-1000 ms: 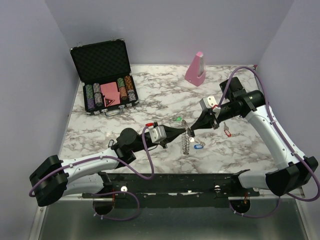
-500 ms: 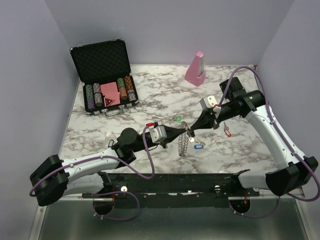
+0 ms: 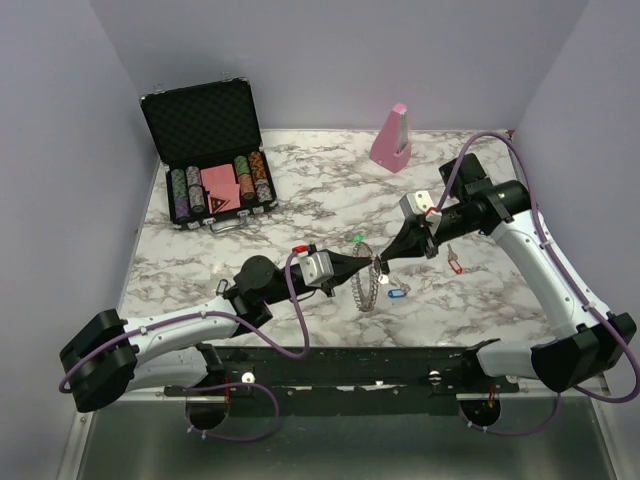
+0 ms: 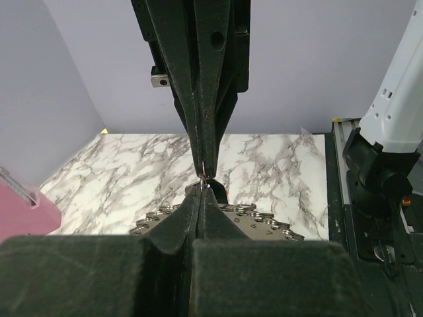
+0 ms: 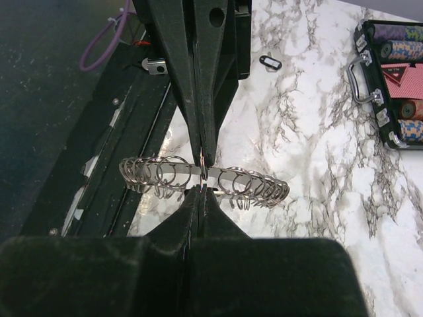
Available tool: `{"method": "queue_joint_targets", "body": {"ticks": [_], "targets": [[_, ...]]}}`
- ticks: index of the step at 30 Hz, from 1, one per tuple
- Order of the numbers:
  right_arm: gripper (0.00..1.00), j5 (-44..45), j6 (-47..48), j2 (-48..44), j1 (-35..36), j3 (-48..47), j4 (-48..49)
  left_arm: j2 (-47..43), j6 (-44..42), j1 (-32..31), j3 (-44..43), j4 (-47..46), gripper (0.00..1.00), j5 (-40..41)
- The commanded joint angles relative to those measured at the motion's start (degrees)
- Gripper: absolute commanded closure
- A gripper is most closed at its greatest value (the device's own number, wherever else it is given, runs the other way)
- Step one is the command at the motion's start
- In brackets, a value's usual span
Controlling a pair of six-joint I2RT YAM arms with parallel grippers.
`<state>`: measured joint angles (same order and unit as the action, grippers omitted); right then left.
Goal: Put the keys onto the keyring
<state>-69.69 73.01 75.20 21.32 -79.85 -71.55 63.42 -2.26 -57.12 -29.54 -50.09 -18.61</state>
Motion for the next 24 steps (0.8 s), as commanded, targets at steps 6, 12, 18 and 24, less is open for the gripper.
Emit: {"method": "queue_joint_targets", "body": {"ticks": [6, 12, 18, 24], "targets": [[1.0, 0.2, -1.2, -0.8, 0.4, -0.4, 1.5, -1.6, -0.6, -0.4, 0.3, -2.3, 1.0, 0.9], [1.0, 0.3, -1.5, -0.7, 0.4, -0.4, 1.6, -2.5, -1.3, -0.4, 0.6, -1.5, 1.0, 1.3], [1.0, 0.3, -1.6, -0.8, 0.3, -0.5, 1.8, -2.2, -1.1, -0.4, 0.7, -1.6, 1.0, 0.9], [1.0, -0.4, -2.4, -0.6, 0.3, -0.5, 2.2, -1.6, -0.7, -0.4, 0.4, -2.2, 1.0, 0.7]]}}
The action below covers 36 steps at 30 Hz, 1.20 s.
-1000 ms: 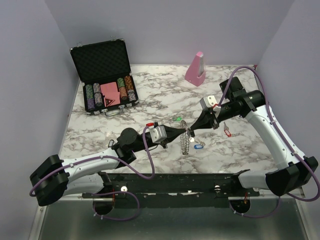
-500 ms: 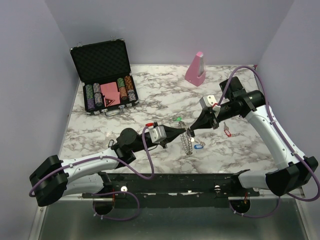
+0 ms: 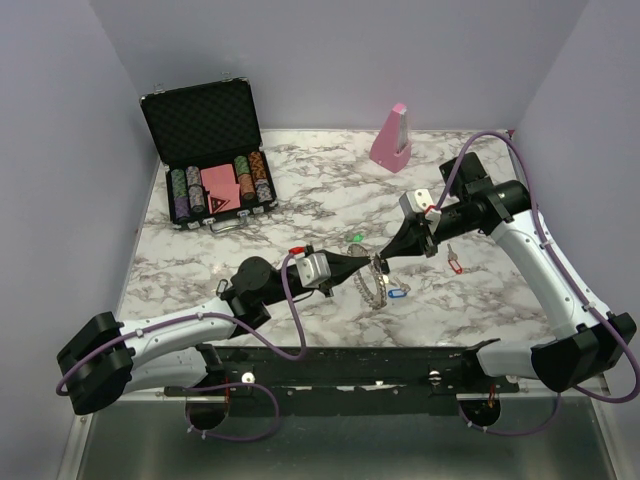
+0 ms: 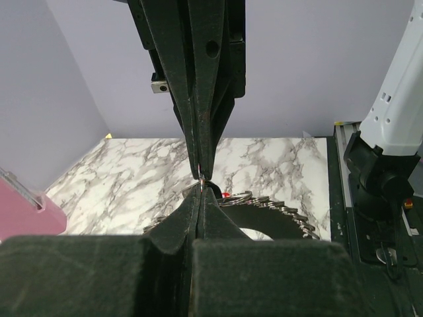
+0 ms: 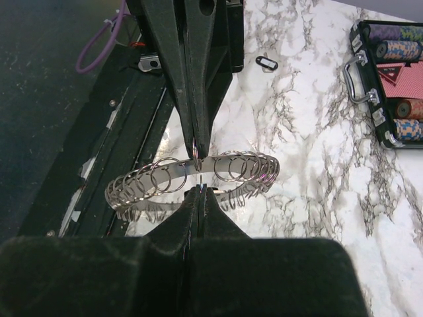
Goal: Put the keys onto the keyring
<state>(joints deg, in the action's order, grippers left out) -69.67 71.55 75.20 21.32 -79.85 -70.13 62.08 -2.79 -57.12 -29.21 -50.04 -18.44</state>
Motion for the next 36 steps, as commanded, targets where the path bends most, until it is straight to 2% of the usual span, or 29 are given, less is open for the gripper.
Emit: {"method": "queue_joint_targets", "body": {"ticks": [1, 23, 36], "targets": [[1.0, -0.6, -1.0, -0.6, 0.3, -0.4, 0.7, -0.2, -0.2, -0.4, 0.1, -2.3, 1.0, 0.6], [1.0, -1.9, -2.1, -0.4, 0.3, 0.0, 1.3, 0.8, 0.1, -0.4, -0.2, -3.3, 1.0, 0.8], [1.0, -1.5, -3.1, -0.6, 0.3, -0.2, 1.9, -1.4, -2.0, -0.4, 0.5, -0.4, 1.0, 1.8]]}}
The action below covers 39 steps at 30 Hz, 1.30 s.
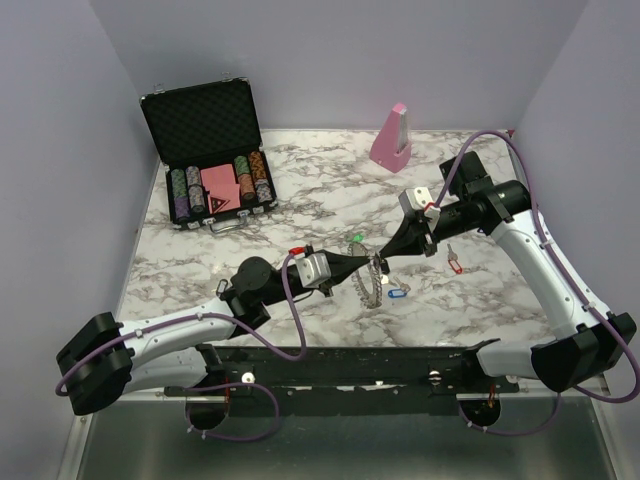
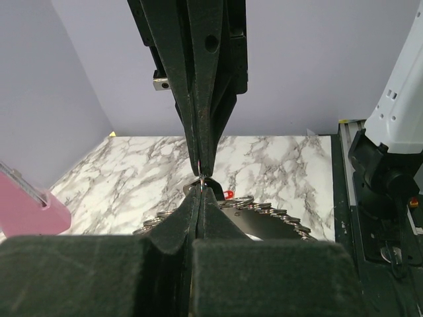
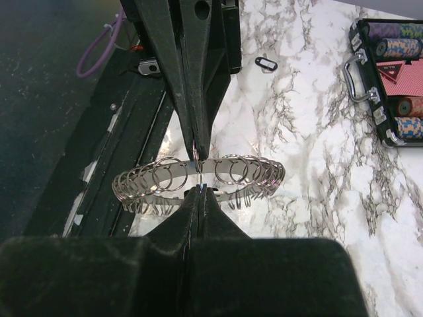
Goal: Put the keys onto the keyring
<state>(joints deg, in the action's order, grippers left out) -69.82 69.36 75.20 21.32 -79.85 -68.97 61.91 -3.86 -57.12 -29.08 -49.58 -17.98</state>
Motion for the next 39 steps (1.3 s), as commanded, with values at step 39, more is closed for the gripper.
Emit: {"method": "queue_joint_targets", "body": {"ticks": [39], "targets": [[1.0, -3.0, -2.6, -0.2, 0.3, 0.5, 1.8, 0.6, 0.6, -0.4, -0.5, -2.8, 1.0, 0.2]]}}
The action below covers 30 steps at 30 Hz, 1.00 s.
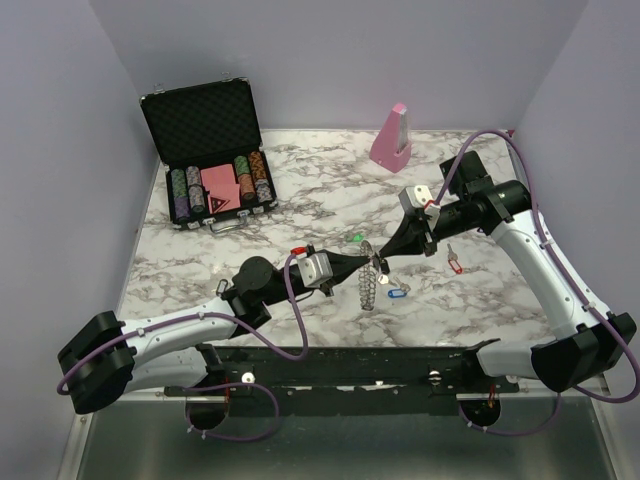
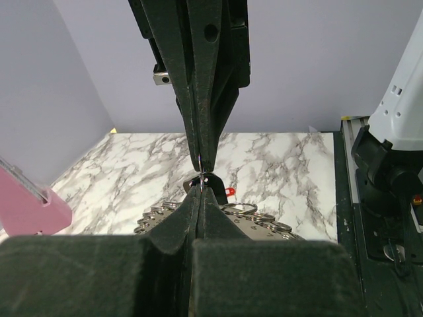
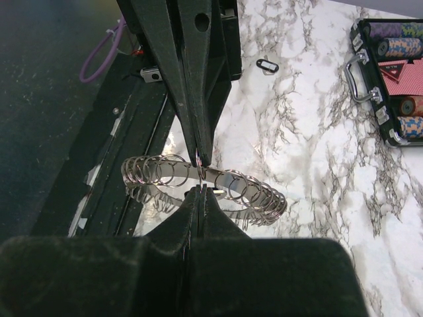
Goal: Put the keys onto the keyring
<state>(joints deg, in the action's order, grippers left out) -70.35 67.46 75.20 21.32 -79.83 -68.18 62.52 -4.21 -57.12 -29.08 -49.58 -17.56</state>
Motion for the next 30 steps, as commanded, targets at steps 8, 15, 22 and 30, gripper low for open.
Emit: {"method": "queue_joint_targets", "body": {"ticks": [8, 15, 22, 30], "targets": [[1.0, -2.6, -1.0, -0.3, 0.3, 0.9, 1.5, 0.6, 1.8, -0.4, -0.5, -3.9, 1.0, -0.3], [0.99, -2.6, -0.9, -0.4, 0.4, 1.3, 1.6, 0.7, 2.6, -0.4, -0.6, -4.6, 1.0, -0.5], [1.0, -2.6, -0.4, -0.5, 0.3, 1.5, 1.3, 0.9, 3.9, -0.4, -0.7, -4.9, 1.0, -0.8], [1.0, -3.4, 0.2, -0.7, 0.4, 1.3, 0.5, 1.2, 3.9, -0.4, -0.7, -5.5, 1.0, -0.5]]}}
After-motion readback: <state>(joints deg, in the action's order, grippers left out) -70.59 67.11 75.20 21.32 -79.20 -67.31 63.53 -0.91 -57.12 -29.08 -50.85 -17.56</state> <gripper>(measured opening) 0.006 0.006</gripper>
